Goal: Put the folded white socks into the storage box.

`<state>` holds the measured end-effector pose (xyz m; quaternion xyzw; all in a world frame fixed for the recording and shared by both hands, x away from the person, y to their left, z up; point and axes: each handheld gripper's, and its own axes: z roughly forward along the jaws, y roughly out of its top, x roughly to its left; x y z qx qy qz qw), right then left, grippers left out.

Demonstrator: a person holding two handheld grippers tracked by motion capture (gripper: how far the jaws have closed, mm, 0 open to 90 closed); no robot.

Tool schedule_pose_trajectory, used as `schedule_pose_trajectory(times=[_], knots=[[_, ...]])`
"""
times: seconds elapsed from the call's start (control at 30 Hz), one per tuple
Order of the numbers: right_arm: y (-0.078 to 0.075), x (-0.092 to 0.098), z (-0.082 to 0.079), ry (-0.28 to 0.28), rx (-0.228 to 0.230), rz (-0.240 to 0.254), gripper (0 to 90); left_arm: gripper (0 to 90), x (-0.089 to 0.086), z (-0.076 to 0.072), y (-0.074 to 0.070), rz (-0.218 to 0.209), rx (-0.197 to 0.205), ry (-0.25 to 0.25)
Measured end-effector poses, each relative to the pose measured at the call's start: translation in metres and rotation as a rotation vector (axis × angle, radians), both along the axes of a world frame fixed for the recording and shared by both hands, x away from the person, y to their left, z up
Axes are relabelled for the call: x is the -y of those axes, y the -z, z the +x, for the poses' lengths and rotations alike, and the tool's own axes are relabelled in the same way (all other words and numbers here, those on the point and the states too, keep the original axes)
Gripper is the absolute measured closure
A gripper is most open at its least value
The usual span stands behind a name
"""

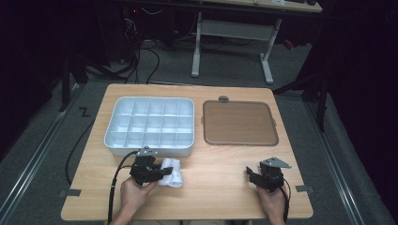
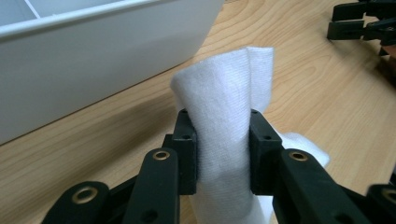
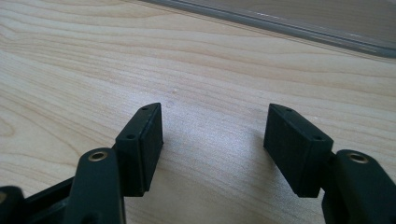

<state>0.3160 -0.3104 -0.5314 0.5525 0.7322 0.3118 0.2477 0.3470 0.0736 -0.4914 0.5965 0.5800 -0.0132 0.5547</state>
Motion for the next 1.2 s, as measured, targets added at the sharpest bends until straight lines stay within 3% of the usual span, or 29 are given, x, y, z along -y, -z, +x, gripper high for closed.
schedule_pose_trajectory(times=[0.47, 1.2], knots=[[0.000, 0.000, 0.000, -0.002, 0.000, -0.003, 37.9, 69.7, -0.010, 0.001, -0.006, -0.031, -0.013, -0.005], [0.000, 0.000, 0.000, -0.003, -0.002, -0.002, 37.9, 69.6, -0.024, 0.004, -0.034, -0.062, 0.033, -0.008]])
